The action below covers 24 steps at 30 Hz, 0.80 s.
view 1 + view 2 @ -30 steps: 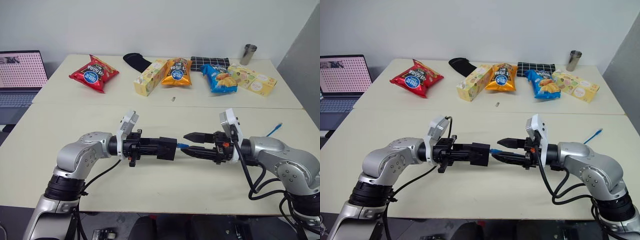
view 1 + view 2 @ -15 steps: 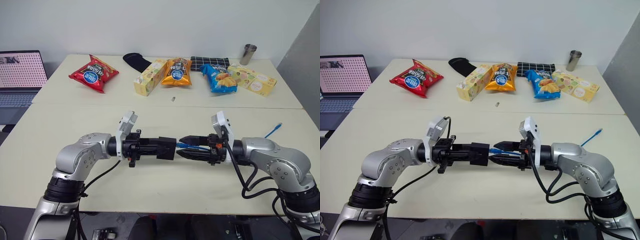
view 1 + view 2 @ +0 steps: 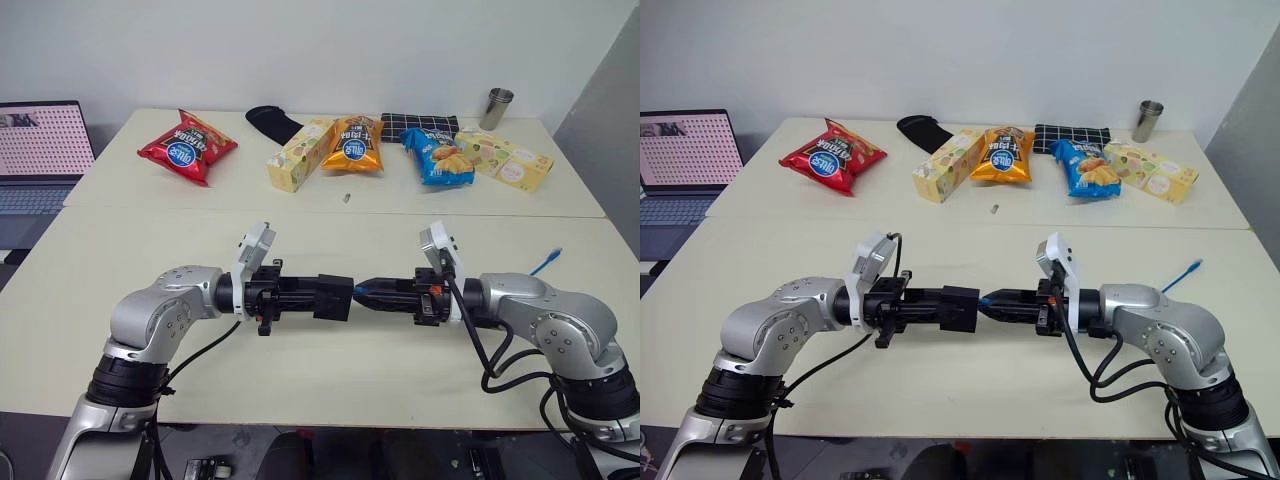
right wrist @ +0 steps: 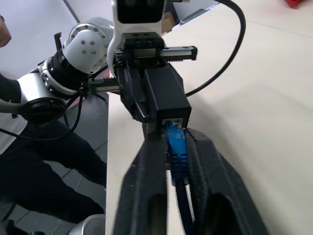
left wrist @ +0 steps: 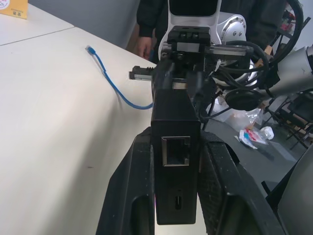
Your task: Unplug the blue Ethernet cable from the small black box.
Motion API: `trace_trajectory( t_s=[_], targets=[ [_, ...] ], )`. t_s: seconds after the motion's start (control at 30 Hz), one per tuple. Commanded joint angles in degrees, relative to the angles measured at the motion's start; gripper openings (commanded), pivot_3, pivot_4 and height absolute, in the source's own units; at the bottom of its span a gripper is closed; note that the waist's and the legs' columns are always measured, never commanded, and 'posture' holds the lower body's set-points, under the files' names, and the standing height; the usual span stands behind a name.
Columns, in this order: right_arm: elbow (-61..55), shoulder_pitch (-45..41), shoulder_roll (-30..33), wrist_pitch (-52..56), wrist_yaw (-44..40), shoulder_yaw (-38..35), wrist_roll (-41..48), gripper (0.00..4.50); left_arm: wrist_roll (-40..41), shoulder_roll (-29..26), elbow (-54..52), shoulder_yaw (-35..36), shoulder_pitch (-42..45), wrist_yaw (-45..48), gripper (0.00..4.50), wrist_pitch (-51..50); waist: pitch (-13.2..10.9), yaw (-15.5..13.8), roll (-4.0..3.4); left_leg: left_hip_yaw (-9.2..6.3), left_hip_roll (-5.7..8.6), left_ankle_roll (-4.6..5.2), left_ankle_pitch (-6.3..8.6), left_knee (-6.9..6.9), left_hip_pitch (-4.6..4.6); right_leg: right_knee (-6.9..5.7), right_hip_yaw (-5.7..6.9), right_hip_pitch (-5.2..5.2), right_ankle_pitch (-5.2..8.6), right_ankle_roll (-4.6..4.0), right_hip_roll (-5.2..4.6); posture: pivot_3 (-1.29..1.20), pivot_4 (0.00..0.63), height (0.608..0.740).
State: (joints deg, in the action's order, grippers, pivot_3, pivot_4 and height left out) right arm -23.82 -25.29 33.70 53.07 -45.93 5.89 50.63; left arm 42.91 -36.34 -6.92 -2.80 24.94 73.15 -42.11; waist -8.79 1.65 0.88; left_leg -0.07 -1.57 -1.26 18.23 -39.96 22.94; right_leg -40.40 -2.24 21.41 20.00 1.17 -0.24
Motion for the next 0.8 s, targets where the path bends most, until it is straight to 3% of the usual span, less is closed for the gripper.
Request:
trace_trajectory(
  t_s=[0.03, 0.37, 0.6, 0.67, 0.8],
  targets=[
    [-0.21, -1.52, 0.48, -0.06, -1.52, 0.57, -0.68, 0.09, 1.8, -0.19, -2.72, 1.02, -0.02, 1.26, 0.78, 0.28, 0.0, 0.0, 0.0, 0.0, 0.0, 0.0, 0.0, 0.0, 0.0, 0.0, 0.0, 0.0, 0.0, 0.0, 0.0, 0.0, 0.15, 0.74],
    [3.21, -3.4, 3.14, 1.46, -5.61, 1.45, -1.68, 0.07, 0.25, -1.14, -3.47, 0.77, -2.46, 2.92, 0.78, 2.15, 0.0, -0.04, 0.0, -0.02, -0.01, 0.01, 0.0, 0.01, 0.0, 0.03, 0.02, 0.0, 0.0, 0.0, 0.0, 0.0, 0.15, 0.74],
    [6.58, 1.13, 7.89, -1.86, -5.05, -3.09, -6.1, 0.04, -0.44, -3.1, -1.31, 6.21, -4.87, 0.04, 0.78, 4.06, -0.01, -0.08, 0.01, -0.01, 0.0, 0.02, 0.01, 0.02, 0.03, 0.09, 0.01, -0.01, 0.0, 0.0, -0.01, 0.0, 0.15, 0.74],
    [8.12, 2.19, 8.15, -3.72, -3.63, -4.63, -8.21, 0.04, -1.11, -3.96, -0.83, 7.59, -6.1, -0.55, 0.78, 4.72, -0.02, -0.02, 0.01, 0.0, 0.0, 0.02, 0.01, 0.03, 0.03, 0.09, -0.01, 0.01, 0.0, 0.0, -0.01, 0.0, 0.15, 0.74],
    [15.81, -0.43, 3.39, -13.91, 8.82, -4.41, -21.2, 0.04, -3.51, -3.31, 0.74, 8.97, -6.78, -3.99, 0.78, 7.13, -0.02, 0.05, 0.01, 0.01, -0.02, 0.02, 0.01, 0.03, 0.0, 0.07, -0.01, -0.01, 0.0, 0.0, 0.0, 0.0, 0.15, 0.74]
  ],
)
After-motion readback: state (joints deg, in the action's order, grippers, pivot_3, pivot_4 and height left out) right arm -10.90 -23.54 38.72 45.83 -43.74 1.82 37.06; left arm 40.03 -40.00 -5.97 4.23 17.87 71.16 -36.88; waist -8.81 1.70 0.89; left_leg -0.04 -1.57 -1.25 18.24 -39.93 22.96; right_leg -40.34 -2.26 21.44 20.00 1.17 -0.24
